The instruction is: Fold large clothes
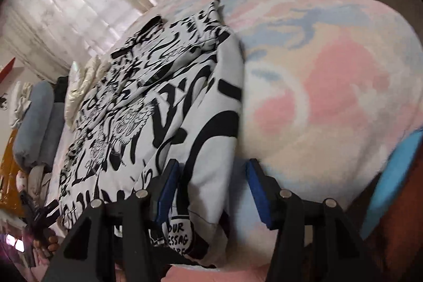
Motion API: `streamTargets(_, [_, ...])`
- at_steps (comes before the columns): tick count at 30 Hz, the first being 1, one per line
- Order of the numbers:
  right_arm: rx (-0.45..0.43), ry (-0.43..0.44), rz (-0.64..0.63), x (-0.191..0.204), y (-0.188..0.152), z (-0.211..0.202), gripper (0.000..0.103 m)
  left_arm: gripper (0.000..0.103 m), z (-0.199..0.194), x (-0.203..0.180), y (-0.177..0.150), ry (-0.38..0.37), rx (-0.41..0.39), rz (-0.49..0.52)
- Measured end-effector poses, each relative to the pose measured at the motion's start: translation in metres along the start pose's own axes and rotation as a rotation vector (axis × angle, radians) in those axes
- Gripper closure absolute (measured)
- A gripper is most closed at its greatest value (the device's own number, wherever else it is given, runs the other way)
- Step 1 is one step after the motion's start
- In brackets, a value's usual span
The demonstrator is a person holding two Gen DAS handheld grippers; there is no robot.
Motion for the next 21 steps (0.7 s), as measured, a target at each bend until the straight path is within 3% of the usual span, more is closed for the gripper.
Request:
streamTargets(8, [-0.003,0.250,-0.030,0.014,-0.009,0.003,0.049,0.002,-0.002,-0.007,0.000,-0.187,0.010,0.025])
streamTargets(11, [-0.014,0.284,-0.058,0.022,-0.009,0.005,0.049,0.002,-0.003,-0.020,-0.007,-0.274,0.042,0.047])
streamTargets(14, [-0.032,0.353,-0.045,0.023,-0.006,0.008,0.049,0.002,0.009,-0.033,-0.013,-0.243,0.047,0.111])
streamTargets(19, [-0.038,0.375,-0.064,0.028,-0.002,0.023,0.050,0.002,0.024,-0.040,-0.009,-0.223,0.022,0.143])
streamTargets(20, [-0.043,0.384,-0.058,0.029,0.000,0.026,0.052,0.004,0.026,-0.042,-0.006,-0.231,0.013,0.133])
streamTargets(21, [-0.046,0.392,-0.054,0.029,0.002,0.029,0.053,0.014,0.026,-0.043,-0.003,-0.234,0.003,0.121])
Point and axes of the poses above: each gripper's, at about its wrist camera, not at the fingertips, and z roughly the way its jaws point, x to its left, y to its top, the point moved 5 cm from there along z, roughly the way its jaws point, and after that the axes turned 9 degrees about -z, right-handed, at the moved point
